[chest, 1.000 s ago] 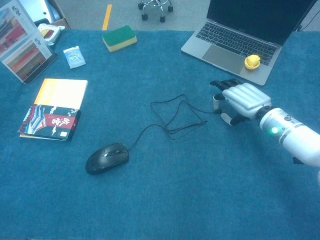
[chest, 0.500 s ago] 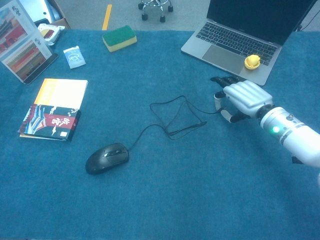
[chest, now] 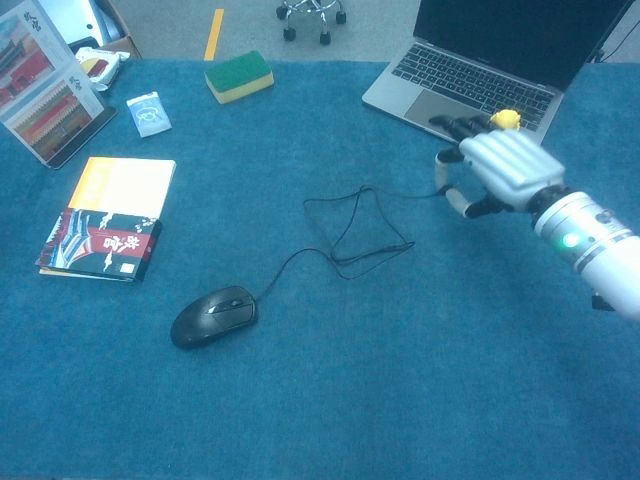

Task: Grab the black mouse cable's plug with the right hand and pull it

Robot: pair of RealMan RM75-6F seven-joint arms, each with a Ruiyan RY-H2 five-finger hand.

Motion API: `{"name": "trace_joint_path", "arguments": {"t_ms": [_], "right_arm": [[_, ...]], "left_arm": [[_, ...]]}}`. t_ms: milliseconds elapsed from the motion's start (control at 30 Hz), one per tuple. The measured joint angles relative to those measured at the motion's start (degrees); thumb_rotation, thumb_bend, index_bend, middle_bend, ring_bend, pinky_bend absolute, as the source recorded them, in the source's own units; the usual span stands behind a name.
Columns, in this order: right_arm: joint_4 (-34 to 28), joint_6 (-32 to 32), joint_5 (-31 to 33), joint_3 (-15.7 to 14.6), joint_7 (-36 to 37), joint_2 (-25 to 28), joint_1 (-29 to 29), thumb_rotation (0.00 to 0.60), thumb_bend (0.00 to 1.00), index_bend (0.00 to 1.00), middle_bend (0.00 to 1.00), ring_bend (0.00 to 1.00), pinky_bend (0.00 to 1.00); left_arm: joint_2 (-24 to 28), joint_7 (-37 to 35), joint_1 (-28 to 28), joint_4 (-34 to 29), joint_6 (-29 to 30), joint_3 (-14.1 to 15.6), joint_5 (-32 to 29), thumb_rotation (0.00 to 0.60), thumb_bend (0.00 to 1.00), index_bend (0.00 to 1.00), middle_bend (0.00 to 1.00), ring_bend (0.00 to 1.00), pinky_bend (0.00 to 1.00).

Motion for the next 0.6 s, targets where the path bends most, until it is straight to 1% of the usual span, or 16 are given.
{"name": "trace_joint_path", "arguments": {"t_ms": [133,300,433,600], "right_arm": [[-2.4,3.1,-1.4,1.4,0.8,2.0,-0.6,0.6,0.44,0.8,0.02,0.0,0.0],[-5.4,6.2,-3.1,4.1,2.3,4.4,-0.7,0.6,0.44,0.8,0.02,0.0,0.0],[-6.1,5.9,-4.4,5.6,3.9,4.4,0.9,0.6,0.44,0.81,0.02,0.0,0.0],[-5.7,2.8,-5.8,6.4,5.4,1.8,4.4,0.6,0.44,0.81,0.02,0.0,0.0]], "left_arm": [[0.0,0.4,-0.4,-0.2,-0.2,-0.3,0.0,0.6,0.03,0.36,0.26,0.36,0.53],[-0.2,1.0,-1.0,-0.6,-0.6,-0.8,-0.2,0.6,0.03,0.36,0.26,0.36,0.53],[-0.3,1.4,-1.6,-0.8,-1.2,-1.2,-0.5,0.6,0.03,0.36,0.26,0.36,0.53],[-0.2,1.6,-1.9,-1.0,-1.6,-1.5,-1.1,0.6,0.03,0.36,0.26,0.36,0.53]]}}
